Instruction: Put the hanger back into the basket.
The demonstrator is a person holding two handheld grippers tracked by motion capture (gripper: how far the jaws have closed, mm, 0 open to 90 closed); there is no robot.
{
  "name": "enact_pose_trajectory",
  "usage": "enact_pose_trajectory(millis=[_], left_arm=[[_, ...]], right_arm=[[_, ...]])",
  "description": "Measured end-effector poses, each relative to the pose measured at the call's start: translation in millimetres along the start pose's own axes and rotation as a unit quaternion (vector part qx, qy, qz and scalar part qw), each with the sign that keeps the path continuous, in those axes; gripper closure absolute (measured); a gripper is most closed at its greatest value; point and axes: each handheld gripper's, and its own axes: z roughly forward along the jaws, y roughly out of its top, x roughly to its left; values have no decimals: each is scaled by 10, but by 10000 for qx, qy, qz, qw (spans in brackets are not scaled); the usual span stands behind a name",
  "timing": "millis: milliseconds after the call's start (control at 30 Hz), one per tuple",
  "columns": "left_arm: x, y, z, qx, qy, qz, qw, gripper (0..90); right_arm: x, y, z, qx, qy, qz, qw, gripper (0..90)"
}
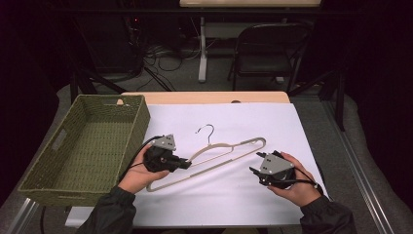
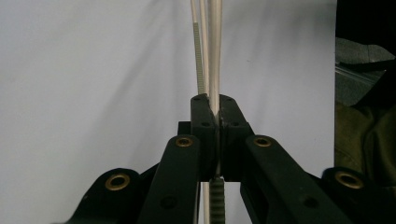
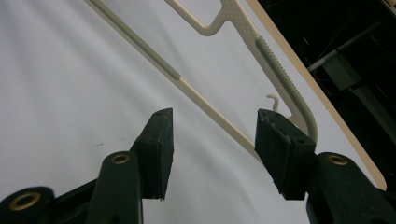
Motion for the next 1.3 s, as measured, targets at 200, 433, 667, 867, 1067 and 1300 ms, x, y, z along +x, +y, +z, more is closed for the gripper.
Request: enact_pose_trajectory(millis=[200, 433, 667, 867, 1067, 1300], left_arm=[[-81, 44, -71, 39, 143, -63, 9999, 875], [-167, 39, -145, 38, 295, -151, 9994, 875], [-253, 24, -226, 21, 455, -165, 9988, 875], [-331, 32, -340, 24, 605, -175, 9980, 875], [-380, 55, -465, 63, 682, -209, 9974, 875], [-369, 52, -569, 55, 828, -258, 9962, 875]], right_arm=[[-8, 21, -28, -40, -53, -1, 10000, 469], [-3, 36, -59, -49, -90, 4, 9999, 468], [1, 8, -40, -74, -111, 45, 9999, 466], [7, -13, -25, -62, -102, 90, 9999, 466], [0, -16, -32, 31, -40, 239, 9997, 459], [-6, -23, -29, 81, -51, 238, 9997, 457]])
